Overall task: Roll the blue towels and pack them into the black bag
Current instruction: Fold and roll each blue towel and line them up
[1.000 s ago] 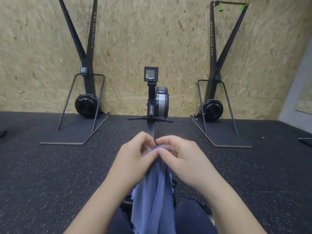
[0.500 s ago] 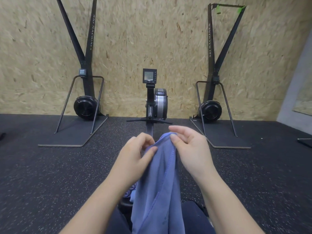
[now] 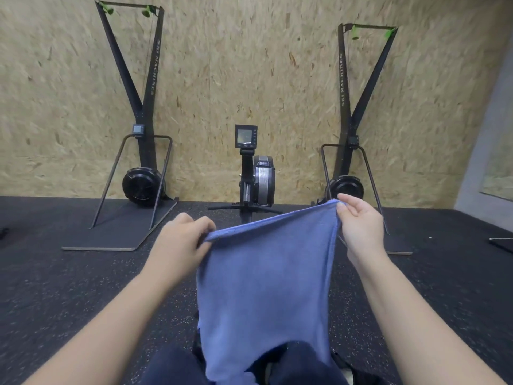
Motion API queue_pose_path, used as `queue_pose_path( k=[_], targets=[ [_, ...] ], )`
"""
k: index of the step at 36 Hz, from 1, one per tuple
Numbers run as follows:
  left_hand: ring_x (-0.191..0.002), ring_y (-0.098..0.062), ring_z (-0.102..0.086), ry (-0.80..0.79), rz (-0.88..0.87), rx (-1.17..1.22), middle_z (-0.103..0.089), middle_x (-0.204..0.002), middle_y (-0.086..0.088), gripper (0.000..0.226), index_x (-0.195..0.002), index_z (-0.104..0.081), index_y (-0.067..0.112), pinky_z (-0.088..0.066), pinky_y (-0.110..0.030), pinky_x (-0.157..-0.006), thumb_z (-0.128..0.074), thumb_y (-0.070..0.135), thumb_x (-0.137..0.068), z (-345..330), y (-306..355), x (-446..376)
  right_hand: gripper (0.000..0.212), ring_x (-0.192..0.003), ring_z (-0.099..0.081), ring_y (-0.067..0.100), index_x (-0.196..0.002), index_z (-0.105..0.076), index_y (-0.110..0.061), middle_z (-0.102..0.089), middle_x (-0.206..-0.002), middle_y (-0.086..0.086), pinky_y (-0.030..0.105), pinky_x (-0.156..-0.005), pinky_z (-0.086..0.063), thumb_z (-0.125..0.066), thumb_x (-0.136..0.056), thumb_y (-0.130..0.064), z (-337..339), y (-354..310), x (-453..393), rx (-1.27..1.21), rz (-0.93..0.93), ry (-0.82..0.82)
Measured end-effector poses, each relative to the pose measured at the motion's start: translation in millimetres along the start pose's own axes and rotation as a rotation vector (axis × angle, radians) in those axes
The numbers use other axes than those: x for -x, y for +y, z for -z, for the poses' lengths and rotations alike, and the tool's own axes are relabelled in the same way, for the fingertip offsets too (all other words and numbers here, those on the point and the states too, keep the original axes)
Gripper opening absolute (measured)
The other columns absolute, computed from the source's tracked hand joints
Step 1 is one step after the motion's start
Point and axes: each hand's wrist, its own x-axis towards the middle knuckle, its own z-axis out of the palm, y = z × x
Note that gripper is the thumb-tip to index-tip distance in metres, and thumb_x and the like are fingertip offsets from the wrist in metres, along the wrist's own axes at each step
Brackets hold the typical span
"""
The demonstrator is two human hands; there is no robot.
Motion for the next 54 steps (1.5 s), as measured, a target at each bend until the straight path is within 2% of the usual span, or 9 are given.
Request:
queue_pose_path(
  k=[7, 11, 18, 25, 34, 38, 42, 49, 54],
  targets=[
    [-0.066, -0.028, -0.055, 0.028, -0.019, -0.251, -0.047, -0.060, 0.004, 0.029, -0.075, -0.058, 0.015, -0.045, -0.033, -0.056, -0.081, 0.031, -0.068, 10, -28, 0, 0.020, -0.085, -0.064, 0.005, -0.103, -0.064, -0.018, -0.069, -0.099, 0.004, 0.021, -0.078, -0.049, -0.055, -0.093, -0.004, 22, 18, -17, 0.183, 0.015, 0.079],
    [-0.078, -0.026, -0.056, 0.054, 0.038, -0.274, -0.060, -0.073, 0.001, 0.031, -0.090, -0.054, 0.019, -0.045, -0.037, -0.064, -0.059, 0.049, -0.087, 5, -34, -5, 0.019, -0.093, -0.064, 0.011, -0.105, -0.066, -0.021, -0.070, -0.098, -0.001, 0.032, -0.089, -0.049, -0.055, -0.093, -0.011, 28, 27, -14, 0.406, 0.064, 0.053],
    [-0.059, -0.034, -0.055, 0.161, 0.041, -0.288, -0.054, -0.062, -0.009, 0.017, -0.093, -0.069, 0.010, -0.043, -0.035, -0.053, -0.076, 0.017, -0.079, 10, -22, -5, 0.022, -0.099, -0.062, 0.015, -0.111, -0.068, -0.018, -0.070, -0.099, -0.004, 0.031, -0.089, -0.046, -0.053, -0.095, -0.014, 28, 33, -6, 0.522, 0.109, 0.078],
    [-0.068, -0.030, -0.055, 0.145, 0.053, -0.346, -0.056, -0.053, 0.001, 0.012, -0.075, -0.073, 0.017, -0.043, -0.036, -0.052, -0.062, 0.021, -0.080, 9, -26, -2, 0.019, -0.086, -0.054, 0.018, -0.103, -0.065, -0.016, -0.063, -0.087, -0.002, 0.026, -0.070, -0.032, -0.047, -0.098, -0.013, 25, 37, -2, 0.664, 0.160, 0.018],
    [-0.093, -0.021, -0.039, 0.085, 0.194, -0.030, -0.049, -0.099, -0.009, 0.009, -0.089, -0.068, 0.009, -0.031, -0.023, -0.076, -0.059, 0.009, -0.092, -2, -20, -7, 0.014, -0.083, -0.044, 0.024, -0.102, -0.040, -0.011, -0.047, -0.085, 0.001, 0.036, -0.068, -0.030, -0.027, -0.103, -0.017, 13, 38, 2, 0.623, 0.010, 0.001],
    [-0.091, -0.020, -0.042, 0.103, 0.281, 0.125, -0.042, -0.098, -0.002, 0.013, -0.090, -0.057, 0.010, -0.032, -0.028, -0.081, -0.049, 0.015, -0.098, -11, -14, -2, 0.018, -0.078, -0.043, 0.023, -0.103, -0.038, -0.008, -0.043, -0.080, -0.003, 0.036, -0.067, -0.029, -0.026, -0.104, -0.021, 12, 38, 6, 0.600, -0.048, -0.003],
    [-0.080, -0.019, -0.048, 0.111, 0.473, 0.327, -0.051, -0.086, -0.001, 0.023, -0.085, -0.045, 0.012, -0.030, -0.033, -0.066, -0.044, 0.028, -0.100, -13, -8, -2, 0.024, -0.082, -0.045, 0.025, -0.101, -0.038, -0.006, -0.044, -0.081, -0.004, 0.036, -0.070, -0.030, -0.028, -0.104, -0.028, 8, 35, 16, 0.557, -0.038, 0.004],
    [-0.058, -0.012, -0.043, 0.180, 0.569, 0.582, -0.051, -0.068, 0.005, 0.024, -0.083, -0.054, 0.013, -0.032, -0.030, -0.055, -0.058, 0.033, -0.094, -9, 3, -7, 0.023, -0.066, -0.040, 0.009, -0.093, -0.041, -0.009, -0.043, -0.076, -0.004, 0.030, -0.058, -0.030, -0.035, -0.102, -0.029, -4, 27, 26, 0.480, -0.036, -0.010],
    [-0.045, -0.006, -0.048, 0.087, 0.538, 0.920, -0.056, -0.061, 0.006, 0.010, -0.090, -0.061, 0.012, -0.039, -0.023, -0.050, -0.057, 0.019, -0.096, -1, 21, -12, 0.022, -0.068, -0.041, 0.015, -0.084, -0.049, -0.012, -0.047, -0.075, -0.003, 0.030, -0.060, -0.032, -0.047, -0.099, -0.027, -11, 21, 32, 0.389, -0.031, -0.104]
  ],
)
